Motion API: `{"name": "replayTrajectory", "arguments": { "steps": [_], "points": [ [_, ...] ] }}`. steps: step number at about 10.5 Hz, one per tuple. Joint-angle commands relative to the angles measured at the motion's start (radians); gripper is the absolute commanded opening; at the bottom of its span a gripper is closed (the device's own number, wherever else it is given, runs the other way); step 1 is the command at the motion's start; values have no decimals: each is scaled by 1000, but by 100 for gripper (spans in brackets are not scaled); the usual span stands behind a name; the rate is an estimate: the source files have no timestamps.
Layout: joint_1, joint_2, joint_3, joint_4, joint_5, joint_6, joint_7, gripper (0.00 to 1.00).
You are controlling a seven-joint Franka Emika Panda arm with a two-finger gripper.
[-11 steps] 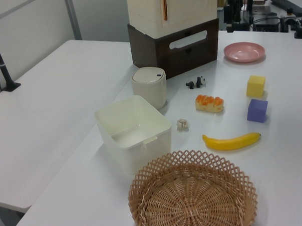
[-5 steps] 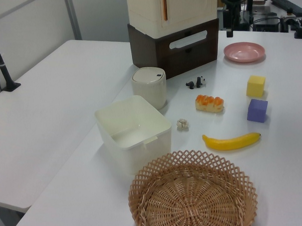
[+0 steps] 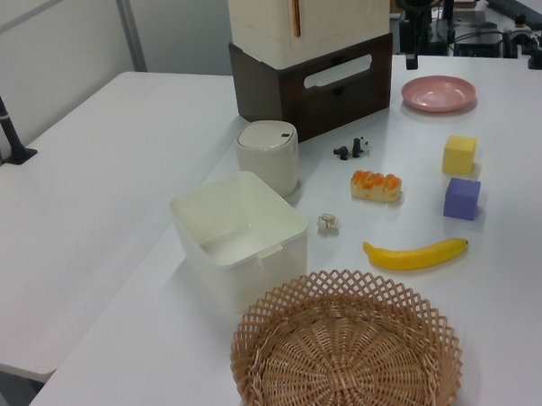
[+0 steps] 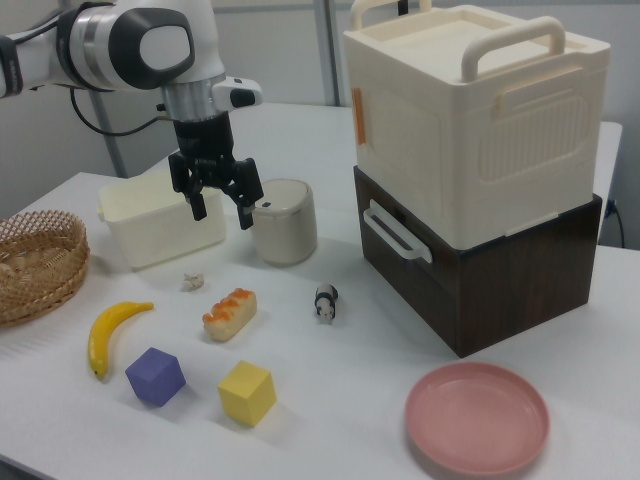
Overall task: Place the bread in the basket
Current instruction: 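Move the open gripper toward the orange-topped bread roll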
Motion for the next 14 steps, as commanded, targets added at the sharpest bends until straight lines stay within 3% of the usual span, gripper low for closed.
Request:
{"name": "replayTrajectory", "arguments": {
  "steps": [1,9,14],
  "points": [
    [9,-10,-2,-7,-4,-14,6,100],
    [50,-10,-8,-10,-4,-8,7,100],
    [230,-24,-91,-73,-6,-49,18,100]
  ]
}}
